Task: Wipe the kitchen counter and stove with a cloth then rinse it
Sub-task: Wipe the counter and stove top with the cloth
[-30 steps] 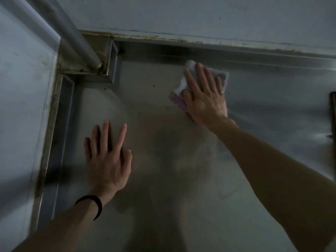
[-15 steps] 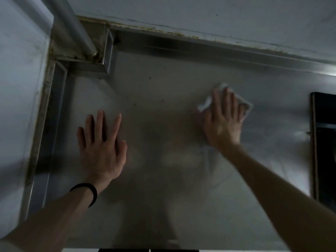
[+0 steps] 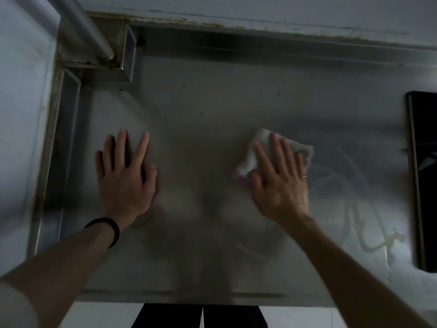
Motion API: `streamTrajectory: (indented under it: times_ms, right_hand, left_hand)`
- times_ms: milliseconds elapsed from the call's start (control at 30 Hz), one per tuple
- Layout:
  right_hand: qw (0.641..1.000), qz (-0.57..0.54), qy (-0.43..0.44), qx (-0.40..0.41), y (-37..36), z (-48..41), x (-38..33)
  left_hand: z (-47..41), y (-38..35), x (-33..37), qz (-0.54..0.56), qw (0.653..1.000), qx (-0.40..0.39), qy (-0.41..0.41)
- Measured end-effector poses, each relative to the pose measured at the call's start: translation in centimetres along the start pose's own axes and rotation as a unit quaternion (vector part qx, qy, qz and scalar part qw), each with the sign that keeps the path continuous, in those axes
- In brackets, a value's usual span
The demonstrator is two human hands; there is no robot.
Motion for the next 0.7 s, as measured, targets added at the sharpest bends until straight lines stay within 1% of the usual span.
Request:
streamTrajectory:
  times_ms: [100, 167, 233, 300, 367, 467, 600, 700]
  right_hand:
    - [0.994, 0.036, -0.096, -0.023, 4.0, 3.3, 7.8]
    - [0.989, 0.063, -0.132, -0.036, 5.3, 5.0, 10.5]
    - [0.985, 0.031, -0.171, 0.000, 5.4, 5.3, 10.3]
    - [0.980, 0.003, -0.199, 0.027, 4.4, 4.8, 7.9]
    - [0.984, 0.004, -0.175, 0.024, 2.5, 4.9, 4.3]
    - [0.994, 0.009, -0.105, 0.001, -1.1, 6.6, -2.5]
    - [0.999, -0.034, -0.009, -0.033, -6.1, 9.8, -12.2]
    - [0.997, -0.042, 0.019, -0.059, -8.2, 11.4, -16.2]
  left_hand:
    - [0.1, -0.1, 0.0, 0.000, 1.000, 0.006, -0.002]
    - [0.1, -0.2, 0.0, 0.001, 1.000, 0.013, -0.003]
    - [0.1, -0.2, 0.0, 0.002, 1.000, 0.016, -0.003]
    - [0.1, -0.1, 0.1, 0.001, 1.000, 0.014, -0.005]
    - [0.2, 0.1, 0.2, 0.004, 1.000, 0.009, -0.008]
    - [0.1, 0.3, 0.3, 0.007, 1.000, -0.001, -0.006]
    - [0.1, 0.6, 0.4, 0.010, 1.000, -0.006, -0.006]
    - [0.2, 0.7, 0.4, 0.010, 1.000, -0.004, -0.005]
Point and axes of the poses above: each hand's wrist, its own z-axis away from the middle knuckle, its own y-axis out of the back of the hand, x = y × z, the point moved 1 cm from there along -z, towards the middle knuckle, and after that the axes turned 12 degrees about -z, right-handed, at the moved point
